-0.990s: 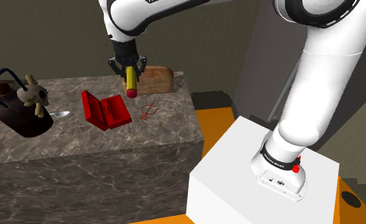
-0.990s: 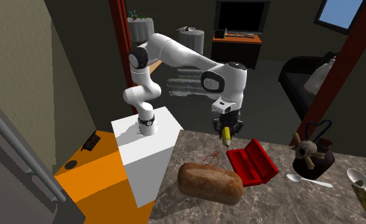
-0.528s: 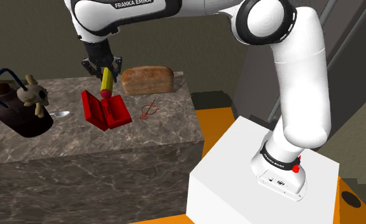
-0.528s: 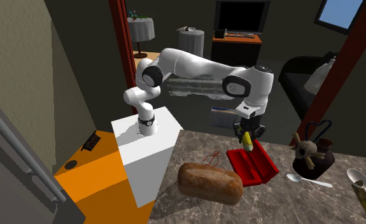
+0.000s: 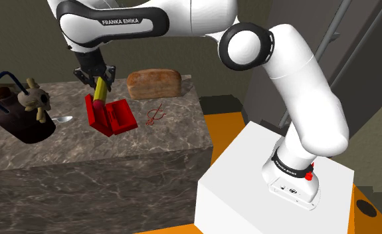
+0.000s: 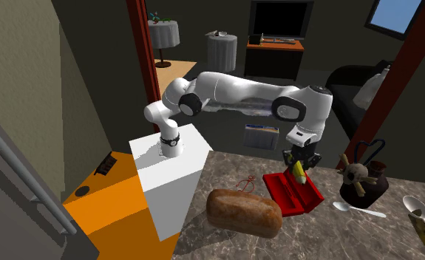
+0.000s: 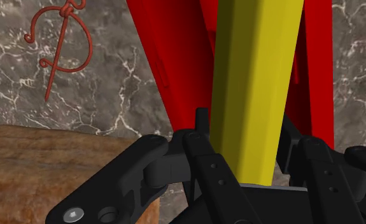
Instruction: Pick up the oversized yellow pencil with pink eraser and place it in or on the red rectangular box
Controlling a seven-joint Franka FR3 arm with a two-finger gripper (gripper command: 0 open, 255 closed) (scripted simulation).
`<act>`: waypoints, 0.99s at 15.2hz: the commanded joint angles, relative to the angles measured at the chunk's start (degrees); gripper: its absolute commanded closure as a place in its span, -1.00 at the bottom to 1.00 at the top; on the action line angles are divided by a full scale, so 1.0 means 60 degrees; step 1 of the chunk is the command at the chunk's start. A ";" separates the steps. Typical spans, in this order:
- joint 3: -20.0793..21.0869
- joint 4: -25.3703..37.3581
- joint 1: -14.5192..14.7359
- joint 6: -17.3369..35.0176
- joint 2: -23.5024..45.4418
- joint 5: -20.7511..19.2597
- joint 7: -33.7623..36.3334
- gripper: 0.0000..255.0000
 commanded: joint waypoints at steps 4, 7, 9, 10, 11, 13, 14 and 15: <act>0.0017 -0.0868 -0.0187 0.0718 -0.0116 -0.0006 0.0140 1.00; 0.0016 -0.1329 -0.0280 0.1132 -0.0140 -0.0025 0.0217 1.00; 0.0016 -0.1333 -0.0281 0.1133 -0.0142 -0.0025 0.0218 1.00; 0.0016 -0.1330 -0.0280 0.1132 -0.0141 -0.0025 0.0217 1.00; 0.0016 -0.1329 -0.0280 0.1132 -0.0140 -0.0025 0.0217 1.00; 0.0015 -0.1329 -0.0280 0.1132 -0.0140 -0.0025 0.0217 1.00; 0.0015 -0.1329 -0.0280 0.1132 -0.0140 -0.0025 0.0217 1.00; 0.0015 -0.1326 -0.0279 0.1131 -0.0139 -0.0025 0.0217 -1.00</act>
